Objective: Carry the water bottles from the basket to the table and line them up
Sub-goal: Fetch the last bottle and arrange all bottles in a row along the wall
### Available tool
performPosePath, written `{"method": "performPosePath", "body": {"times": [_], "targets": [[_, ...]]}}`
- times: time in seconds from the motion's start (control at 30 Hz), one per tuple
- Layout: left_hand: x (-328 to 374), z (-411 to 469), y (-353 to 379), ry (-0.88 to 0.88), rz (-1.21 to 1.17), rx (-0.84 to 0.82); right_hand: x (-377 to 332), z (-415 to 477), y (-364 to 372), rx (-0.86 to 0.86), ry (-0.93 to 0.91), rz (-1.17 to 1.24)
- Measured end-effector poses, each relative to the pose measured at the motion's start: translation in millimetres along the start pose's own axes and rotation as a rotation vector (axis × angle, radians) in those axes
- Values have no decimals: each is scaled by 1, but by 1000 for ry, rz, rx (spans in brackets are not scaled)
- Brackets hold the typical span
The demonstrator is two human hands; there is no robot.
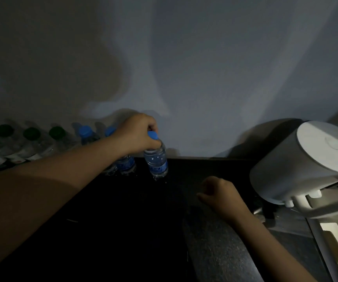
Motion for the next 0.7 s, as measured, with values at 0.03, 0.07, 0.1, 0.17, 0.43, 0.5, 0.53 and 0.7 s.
{"method": "performPosePath", "body": {"times": [0.03,0.07,0.1,0.17,0.43,0.5,0.53,0.7], "targets": [[-1,3,-1,-1,-3,7,1,1,1,-4,1,-4],[-3,5,-2,-3,-5,12,1,2,3,-5,1,-7],[-4,7,-4,-5,-3,10,1,3,3,-2,1,-9],[-6,9,-6,-3,9,-8,0,5,5,2,1,-6],[-19,9,-8,-24,-2,-26,0,8,10,0,6,2],[-21,9,-7,-32,1,-36,0,9,10,-9,3,3],[-22,9,-7,-37,4,-38,1,9,11,-13,3,6],[-25,10,-9,-54,-12,-40,4,10,14,-34,11,3]]}}
Point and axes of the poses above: each hand's wrist, its own z-axis towards the middle knuckle, its own y-axis out of the palm, x = y × z, the point moved 1 cm from there along z, towards the middle knuckle, and after that the axes turned 13 degrees about -x, right-handed, at the moved point
